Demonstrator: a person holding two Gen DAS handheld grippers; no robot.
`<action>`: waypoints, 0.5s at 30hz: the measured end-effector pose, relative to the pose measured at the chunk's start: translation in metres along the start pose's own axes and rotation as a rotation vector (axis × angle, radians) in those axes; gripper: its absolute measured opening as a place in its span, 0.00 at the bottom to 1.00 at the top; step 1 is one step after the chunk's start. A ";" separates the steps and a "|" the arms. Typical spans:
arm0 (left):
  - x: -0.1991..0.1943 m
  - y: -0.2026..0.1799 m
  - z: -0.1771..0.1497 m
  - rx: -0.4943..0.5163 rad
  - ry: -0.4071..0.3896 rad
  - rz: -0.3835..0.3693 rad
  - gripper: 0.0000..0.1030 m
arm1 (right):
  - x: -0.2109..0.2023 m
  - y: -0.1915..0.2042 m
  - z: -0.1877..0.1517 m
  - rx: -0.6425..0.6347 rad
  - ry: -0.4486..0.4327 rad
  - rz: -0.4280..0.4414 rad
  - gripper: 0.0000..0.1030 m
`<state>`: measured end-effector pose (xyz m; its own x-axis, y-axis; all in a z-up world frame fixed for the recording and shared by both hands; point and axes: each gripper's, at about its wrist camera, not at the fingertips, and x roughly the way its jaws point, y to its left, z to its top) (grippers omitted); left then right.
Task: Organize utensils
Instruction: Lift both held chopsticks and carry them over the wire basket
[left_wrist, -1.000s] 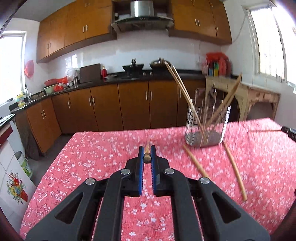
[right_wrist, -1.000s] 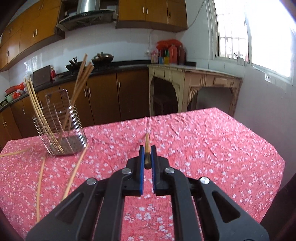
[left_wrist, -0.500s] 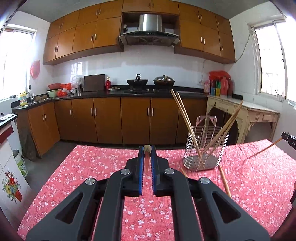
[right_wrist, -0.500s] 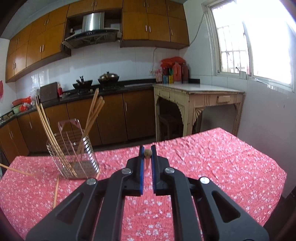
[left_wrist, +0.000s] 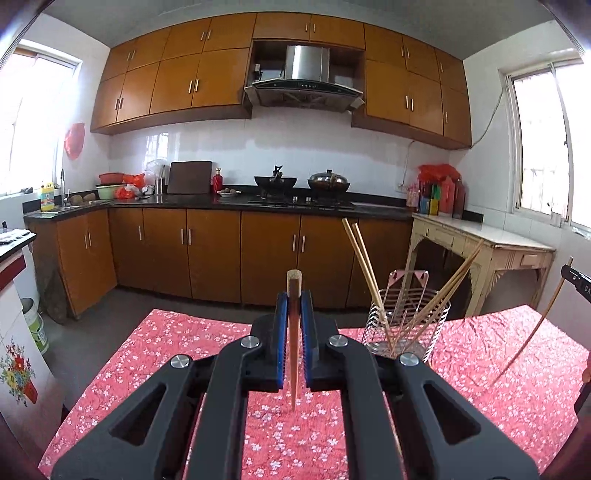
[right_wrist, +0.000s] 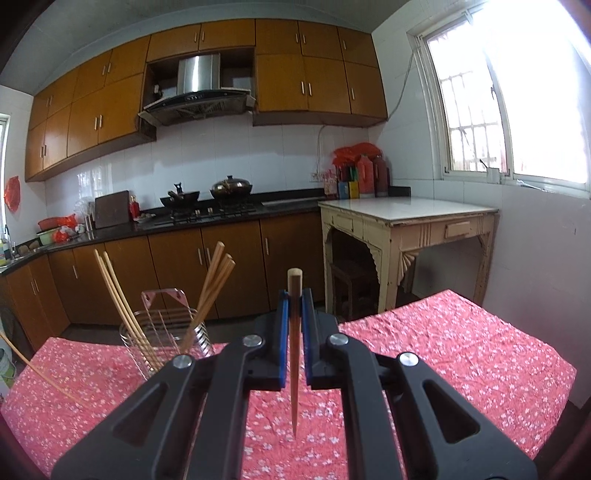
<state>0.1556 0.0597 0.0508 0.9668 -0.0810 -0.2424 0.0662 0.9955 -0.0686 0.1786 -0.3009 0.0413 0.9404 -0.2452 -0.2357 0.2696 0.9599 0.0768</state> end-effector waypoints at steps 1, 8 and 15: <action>0.000 0.000 0.001 -0.001 -0.002 0.000 0.07 | -0.001 0.001 0.002 0.001 -0.004 0.005 0.08; -0.005 -0.003 0.016 -0.007 -0.030 -0.010 0.07 | -0.012 0.010 0.021 0.018 -0.028 0.081 0.07; -0.006 -0.013 0.040 -0.024 -0.060 -0.050 0.07 | -0.022 0.028 0.046 0.037 -0.058 0.169 0.08</action>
<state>0.1592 0.0489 0.0919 0.9754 -0.1267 -0.1802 0.1095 0.9887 -0.1022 0.1751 -0.2747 0.0927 0.9831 -0.0891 -0.1600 0.1129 0.9828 0.1464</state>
